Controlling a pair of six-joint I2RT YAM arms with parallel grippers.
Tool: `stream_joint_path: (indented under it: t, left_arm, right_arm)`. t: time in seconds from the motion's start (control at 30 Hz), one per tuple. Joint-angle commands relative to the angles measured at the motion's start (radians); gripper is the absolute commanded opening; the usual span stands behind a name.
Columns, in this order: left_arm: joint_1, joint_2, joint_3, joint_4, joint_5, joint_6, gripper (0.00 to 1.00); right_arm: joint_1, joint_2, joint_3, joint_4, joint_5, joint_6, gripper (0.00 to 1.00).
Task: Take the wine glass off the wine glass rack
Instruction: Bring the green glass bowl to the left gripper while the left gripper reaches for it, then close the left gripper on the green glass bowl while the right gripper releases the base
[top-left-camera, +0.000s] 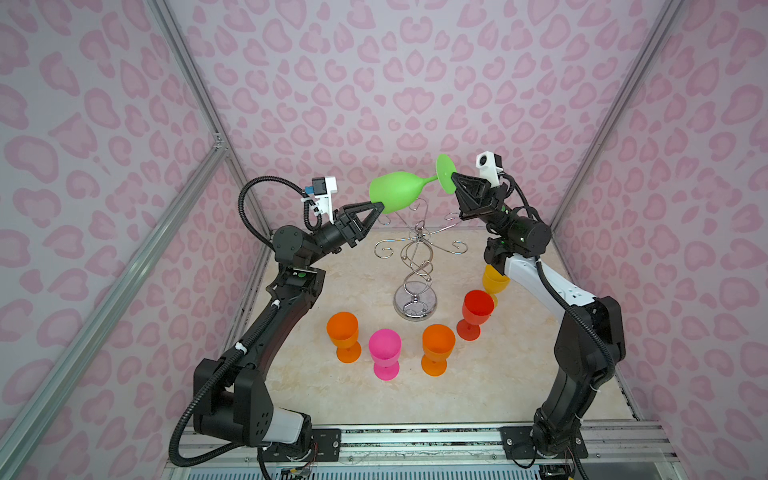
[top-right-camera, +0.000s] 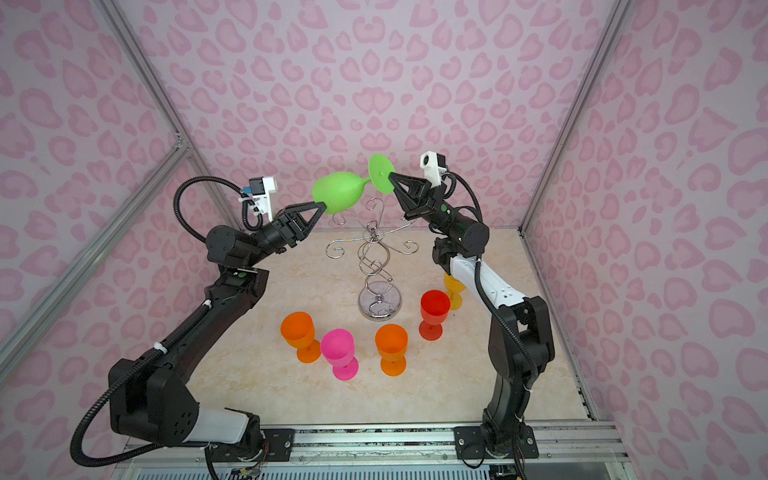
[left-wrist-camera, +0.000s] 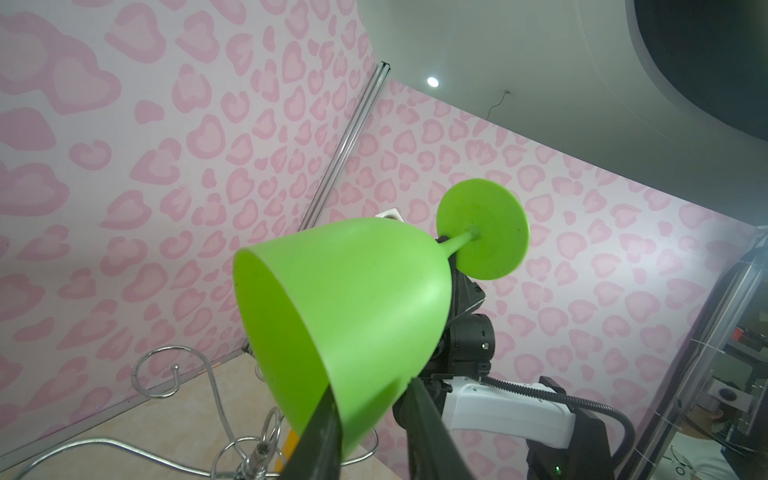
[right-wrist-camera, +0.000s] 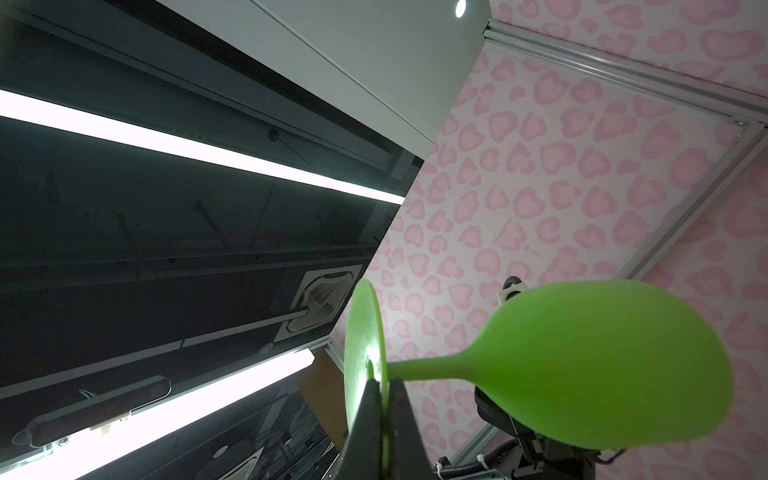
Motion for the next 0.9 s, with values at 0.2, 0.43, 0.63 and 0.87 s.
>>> stream_joint_path:
  t: [0.2, 0.43, 0.63, 0.87]
  left_arm:
    - [-0.006, 0.016, 0.026, 0.148, 0.126, -0.058, 0.26]
    - [-0.012, 0.027, 0.030, 0.181, 0.190, -0.070, 0.28]
    - [-0.013, 0.039, 0.031, 0.197, 0.200, -0.085, 0.22]
    - [-0.013, 0.044, 0.033, 0.247, 0.188, -0.138, 0.11]
  right_arm:
    - [-0.006, 0.041, 0.006, 0.051, 0.002, 0.094, 0.00]
    - [-0.015, 0.055, 0.003, 0.064, 0.010, 0.131, 0.00]
    - [-0.022, 0.056, 0.003, 0.063, 0.015, 0.143, 0.00]
    - [-0.032, 0.058, 0.001, 0.065, 0.014, 0.151, 0.02]
